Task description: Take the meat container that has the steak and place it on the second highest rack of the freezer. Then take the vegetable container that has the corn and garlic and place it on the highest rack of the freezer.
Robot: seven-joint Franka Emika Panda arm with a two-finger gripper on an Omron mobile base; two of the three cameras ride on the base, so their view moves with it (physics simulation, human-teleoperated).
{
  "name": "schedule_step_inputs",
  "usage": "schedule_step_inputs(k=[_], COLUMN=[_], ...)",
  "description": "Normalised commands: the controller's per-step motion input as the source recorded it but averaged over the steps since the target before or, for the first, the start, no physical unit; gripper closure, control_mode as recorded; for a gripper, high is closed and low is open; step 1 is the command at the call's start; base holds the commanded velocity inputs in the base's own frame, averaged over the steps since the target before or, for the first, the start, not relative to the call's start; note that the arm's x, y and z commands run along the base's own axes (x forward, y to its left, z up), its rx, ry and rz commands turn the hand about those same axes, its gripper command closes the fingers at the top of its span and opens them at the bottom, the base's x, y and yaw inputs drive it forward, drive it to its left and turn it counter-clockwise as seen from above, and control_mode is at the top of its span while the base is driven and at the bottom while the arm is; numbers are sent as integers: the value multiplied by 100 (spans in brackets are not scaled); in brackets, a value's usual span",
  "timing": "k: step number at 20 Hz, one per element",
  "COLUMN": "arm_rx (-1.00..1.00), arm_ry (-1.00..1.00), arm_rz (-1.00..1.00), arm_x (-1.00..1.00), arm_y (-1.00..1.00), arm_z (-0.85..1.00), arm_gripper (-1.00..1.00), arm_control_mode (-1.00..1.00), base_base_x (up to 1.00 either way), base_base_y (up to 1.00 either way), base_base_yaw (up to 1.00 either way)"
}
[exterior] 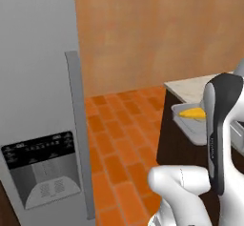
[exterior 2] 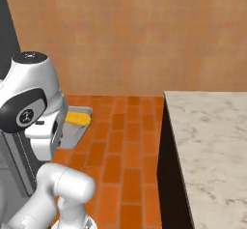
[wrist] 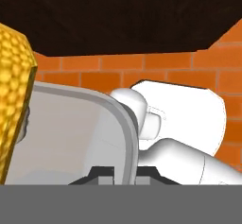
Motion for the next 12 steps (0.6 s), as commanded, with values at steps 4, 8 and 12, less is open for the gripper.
schedule_step_inputs(k=[4, 8, 12], arm_rx=[0, 0, 0], arm_ry=[0, 0, 0], arm_rz=[0, 0, 0], arm_x=[0, 0, 0], arm_y=[0, 0, 0], arm_z=[0, 0, 0], arm_gripper=[100, 100, 100], arm_control_mode=[100, 100, 100], base_base_x=[100, 100, 95], base_base_y=[-6, -30, -59], base_base_yaw=[39, 42, 50])
